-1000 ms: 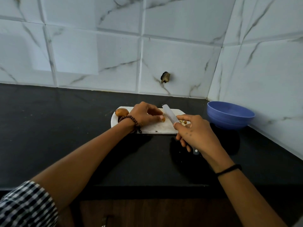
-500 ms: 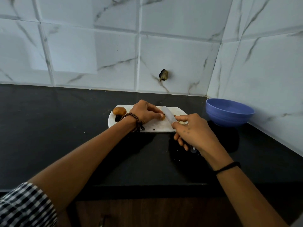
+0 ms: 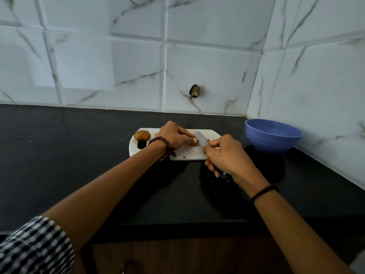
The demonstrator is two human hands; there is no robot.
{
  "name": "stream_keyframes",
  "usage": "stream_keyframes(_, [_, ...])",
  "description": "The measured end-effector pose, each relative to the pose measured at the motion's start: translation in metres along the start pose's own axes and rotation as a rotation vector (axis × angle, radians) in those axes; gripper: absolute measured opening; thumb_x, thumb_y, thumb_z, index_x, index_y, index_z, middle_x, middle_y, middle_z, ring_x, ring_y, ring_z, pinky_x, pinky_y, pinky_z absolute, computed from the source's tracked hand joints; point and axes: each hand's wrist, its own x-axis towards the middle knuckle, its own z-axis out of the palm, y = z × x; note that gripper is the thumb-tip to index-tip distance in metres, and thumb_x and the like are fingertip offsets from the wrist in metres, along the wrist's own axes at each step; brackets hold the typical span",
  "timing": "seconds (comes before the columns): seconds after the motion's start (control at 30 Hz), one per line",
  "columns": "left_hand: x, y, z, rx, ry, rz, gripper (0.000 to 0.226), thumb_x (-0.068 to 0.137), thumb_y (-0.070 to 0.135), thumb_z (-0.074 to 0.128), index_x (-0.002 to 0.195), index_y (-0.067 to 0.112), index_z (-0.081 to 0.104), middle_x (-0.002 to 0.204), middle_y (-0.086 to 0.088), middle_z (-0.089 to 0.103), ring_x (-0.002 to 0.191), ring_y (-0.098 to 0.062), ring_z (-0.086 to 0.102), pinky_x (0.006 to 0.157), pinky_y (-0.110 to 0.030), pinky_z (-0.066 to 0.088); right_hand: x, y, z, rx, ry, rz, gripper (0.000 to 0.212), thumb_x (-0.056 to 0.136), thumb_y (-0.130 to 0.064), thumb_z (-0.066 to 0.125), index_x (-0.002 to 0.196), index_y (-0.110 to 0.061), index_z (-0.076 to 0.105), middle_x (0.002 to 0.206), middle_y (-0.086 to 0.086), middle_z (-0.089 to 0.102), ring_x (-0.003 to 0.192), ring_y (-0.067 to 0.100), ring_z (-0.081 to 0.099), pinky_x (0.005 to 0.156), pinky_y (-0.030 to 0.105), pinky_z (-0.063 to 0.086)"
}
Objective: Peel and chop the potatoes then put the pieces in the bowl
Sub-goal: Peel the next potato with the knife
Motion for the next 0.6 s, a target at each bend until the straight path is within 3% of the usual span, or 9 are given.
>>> stream_keyframes(0.23, [-0.0001,0.0019,-0.0001,0.007,0.017,-0.021,0.017,0.068,0.033,0.085,0.082,0.026,0.079,0.088,0.007,0.074,0.095,-0.006,0.061,0.08,-0.022,0.044,0.0061,-0.0033,0.0021,0.009,-0.004,0.023,0.037,0.101,-0.03,0.054,0.083,-0.003,0.071,0.06,0.008,0.068,0.039,0.014,0.055,0.042,0.025,0.046])
stream_keyframes(0.37, [0.0015,-0.0027,0.0029,0.04,0.062,-0.029,0.013,0.063,0.041,0.086,0.07,0.033,0.077,0.083,0.011,0.073,0.095,-0.01,0.061,0.098,-0.036,0.046,0.0056,-0.0034,0.0017,-0.002,-0.007,0.027,0.031,0.1,-0.029,0.055,0.089,-0.004,0.071,0.063,0.009,0.068,0.039,0.012,0.055,0.044,0.025,0.047])
stream_keyframes(0.6, [0.0023,-0.0043,0.0043,0.045,0.083,-0.011,0.013,0.062,0.043,0.086,0.066,0.036,0.076,0.081,0.013,0.073,0.098,-0.012,0.06,0.102,-0.041,0.043,-0.0011,-0.004,0.0023,0.01,-0.03,0.035,0.031,0.099,-0.026,0.057,0.089,0.0,0.072,0.062,0.011,0.07,0.04,0.014,0.056,0.043,0.026,0.049])
